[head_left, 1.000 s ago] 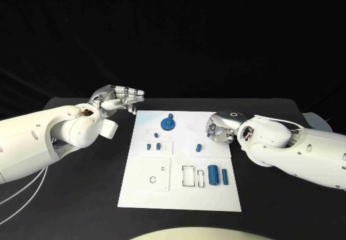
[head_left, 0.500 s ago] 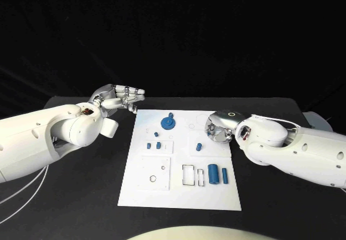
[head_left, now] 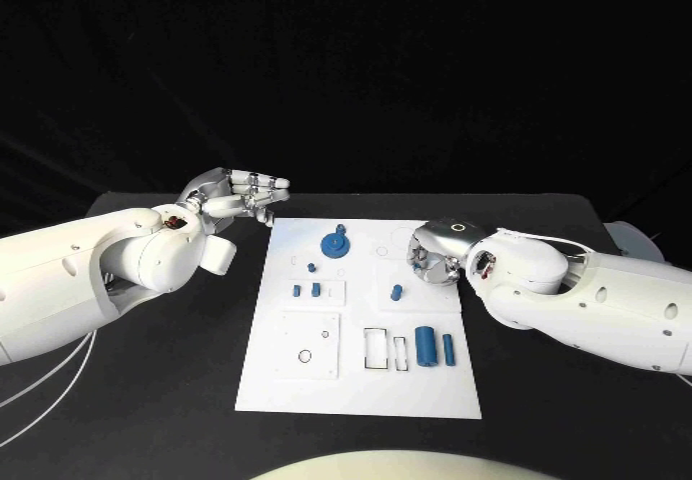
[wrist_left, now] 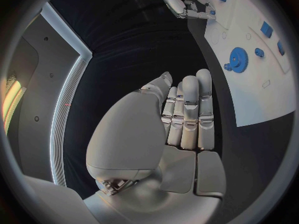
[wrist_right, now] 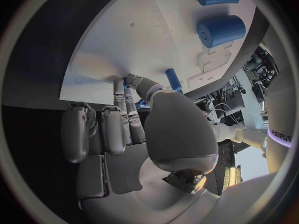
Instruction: Assemble the parts on the task board
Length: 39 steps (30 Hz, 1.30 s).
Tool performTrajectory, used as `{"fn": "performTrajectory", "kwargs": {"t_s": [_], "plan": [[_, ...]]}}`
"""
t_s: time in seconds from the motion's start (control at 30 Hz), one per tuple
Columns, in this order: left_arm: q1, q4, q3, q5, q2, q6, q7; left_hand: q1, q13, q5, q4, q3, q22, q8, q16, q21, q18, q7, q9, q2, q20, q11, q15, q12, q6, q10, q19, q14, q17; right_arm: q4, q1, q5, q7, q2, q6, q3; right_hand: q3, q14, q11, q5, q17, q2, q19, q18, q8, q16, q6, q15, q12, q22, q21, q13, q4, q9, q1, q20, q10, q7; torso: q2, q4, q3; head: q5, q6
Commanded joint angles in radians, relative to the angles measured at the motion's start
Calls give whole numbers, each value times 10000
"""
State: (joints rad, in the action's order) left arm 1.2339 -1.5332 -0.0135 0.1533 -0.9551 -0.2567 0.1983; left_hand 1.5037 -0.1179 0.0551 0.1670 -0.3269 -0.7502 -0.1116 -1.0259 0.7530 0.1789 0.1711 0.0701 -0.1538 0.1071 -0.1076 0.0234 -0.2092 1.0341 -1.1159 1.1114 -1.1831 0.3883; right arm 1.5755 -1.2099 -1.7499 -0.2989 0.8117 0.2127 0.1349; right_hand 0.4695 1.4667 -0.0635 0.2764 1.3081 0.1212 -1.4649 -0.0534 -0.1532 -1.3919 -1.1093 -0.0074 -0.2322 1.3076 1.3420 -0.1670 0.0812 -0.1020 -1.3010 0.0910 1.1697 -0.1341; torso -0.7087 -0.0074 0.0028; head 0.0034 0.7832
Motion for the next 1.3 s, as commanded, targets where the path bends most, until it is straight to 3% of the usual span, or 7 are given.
{"fn": "performTrajectory", "kwargs": {"t_s": [0.03, 0.77, 0.97, 1.3], "plan": [[8, -14, 5, -30, 30, 99, -28, -10, -17, -17, -26, -44, 18, -53, 62, -42, 50, 74, -18, 85, 36, 13, 11, -39, -21, 87, -27, 70, -15, -31, 90, -246, -175, -34, -306, 56, 78, 494, 33, -60, 154, -14, -416, 107, -40, -75, -135, -111, -29, 1599, 200, -23, 19, -35, -101, -76, 108, 28, -3, 2, 1, 5, -4], [7, 35, 5, 118, 16, 74, -74, -8, -19, -17, -31, -47, 24, -52, 66, -49, 50, 77, -19, 89, 38, 10, 14, -48, -29, 100, -26, 73, -19, 647, 21, -439, -229, 442, 648, 3, 179, 525, 70, -35, 203, -107, -566, 204, -27, -122, -254, -152, -9, 1876, 708, -35, 22, -112, -113, -122, 179, 64, -2, 1, 1, 4, -22], [7, 27, 5, 122, 16, 80, -92, -14, -22, -17, -34, -49, 35, -51, 71, -62, 50, 86, -20, 99, 42, 3, 19, -64, -45, 126, -23, 76, -25, 1177, -137, -444, -280, 751, 779, -45, 187, 527, 71, -35, 213, -109, -592, 222, -26, -129, -259, -151, -7, 1918, 794, -35, 20, -115, -111, -122, 182, 65, 2, 8, -5, -3, -30], [-2, -57, 5, 123, 77, 91, -122, -14, -22, -17, -34, -49, 35, -51, 71, -62, 50, 86, -20, 99, 42, 3, 19, -64, -45, 126, -23, 76, -25, 2534, -206, -446, -262, 906, 1047, -72, 194, 533, 73, -37, 236, -103, -618, 239, -26, -146, -270, -150, -5, 1960, 878, -35, 17, -121, -102, -122, 192, 67, 0, 7, 9, 178, -72]]}}
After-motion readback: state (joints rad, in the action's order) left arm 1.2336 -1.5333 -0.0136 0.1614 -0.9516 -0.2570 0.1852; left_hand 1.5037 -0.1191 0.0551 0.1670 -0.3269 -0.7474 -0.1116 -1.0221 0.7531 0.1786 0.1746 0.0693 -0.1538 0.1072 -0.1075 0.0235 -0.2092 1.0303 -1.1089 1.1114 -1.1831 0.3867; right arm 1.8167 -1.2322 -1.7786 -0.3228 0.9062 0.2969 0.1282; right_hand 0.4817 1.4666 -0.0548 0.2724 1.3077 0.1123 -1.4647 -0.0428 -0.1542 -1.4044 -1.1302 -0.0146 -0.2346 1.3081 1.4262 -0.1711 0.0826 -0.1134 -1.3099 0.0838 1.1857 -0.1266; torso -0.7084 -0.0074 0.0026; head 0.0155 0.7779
